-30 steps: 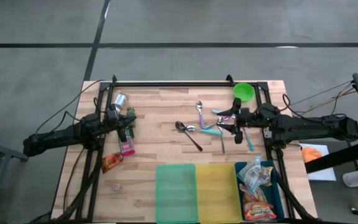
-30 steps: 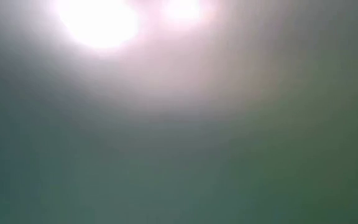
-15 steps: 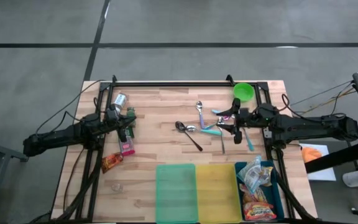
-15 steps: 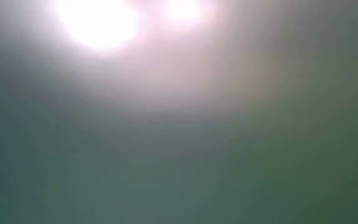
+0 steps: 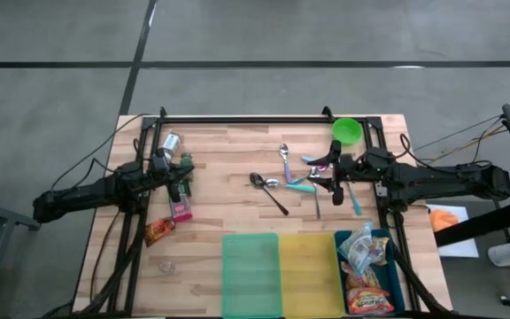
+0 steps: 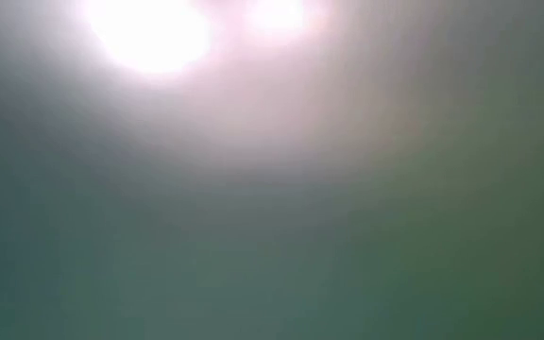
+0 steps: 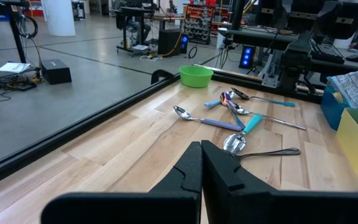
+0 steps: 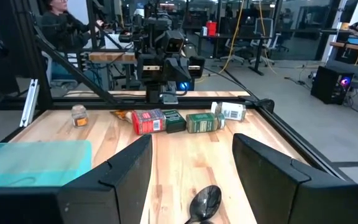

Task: Pick & Place Food Item
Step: Put the white seasoning bottle into the green bin

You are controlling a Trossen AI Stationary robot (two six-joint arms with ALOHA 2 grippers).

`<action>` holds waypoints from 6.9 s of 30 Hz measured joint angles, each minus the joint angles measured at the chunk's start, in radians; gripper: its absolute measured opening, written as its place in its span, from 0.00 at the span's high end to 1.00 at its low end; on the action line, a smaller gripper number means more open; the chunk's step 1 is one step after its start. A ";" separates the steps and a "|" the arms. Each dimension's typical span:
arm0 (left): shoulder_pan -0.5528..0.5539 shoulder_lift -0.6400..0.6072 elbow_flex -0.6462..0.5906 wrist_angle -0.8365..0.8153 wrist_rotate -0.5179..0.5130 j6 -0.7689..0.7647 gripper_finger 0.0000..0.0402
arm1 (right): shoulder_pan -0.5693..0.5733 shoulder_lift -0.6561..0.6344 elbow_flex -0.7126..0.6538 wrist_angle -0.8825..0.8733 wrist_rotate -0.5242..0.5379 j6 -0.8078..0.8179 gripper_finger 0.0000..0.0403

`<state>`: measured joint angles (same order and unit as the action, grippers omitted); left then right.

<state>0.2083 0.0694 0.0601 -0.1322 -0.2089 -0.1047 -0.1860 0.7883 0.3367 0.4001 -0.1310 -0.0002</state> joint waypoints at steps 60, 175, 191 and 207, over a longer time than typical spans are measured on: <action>-0.077 0.718 0.719 -0.916 -0.179 -0.770 1.00 | 0.000 0.000 0.000 0.000 0.001 0.000 0.45; 0.642 1.140 0.306 -0.174 -0.194 -0.479 0.18 | 0.000 0.000 0.000 0.000 0.000 0.000 0.45; 0.642 1.141 0.304 -0.192 -0.240 -0.514 0.52 | 0.000 0.000 0.000 0.000 0.000 0.000 0.45; 0.642 1.142 0.491 -0.497 -0.142 -0.498 0.53 | 0.000 0.000 0.000 0.000 0.000 0.000 0.45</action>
<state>0.8507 1.2110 0.5508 -0.6290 -0.3513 -0.6029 -0.1857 0.7887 0.3363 0.4000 -0.1307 -0.0006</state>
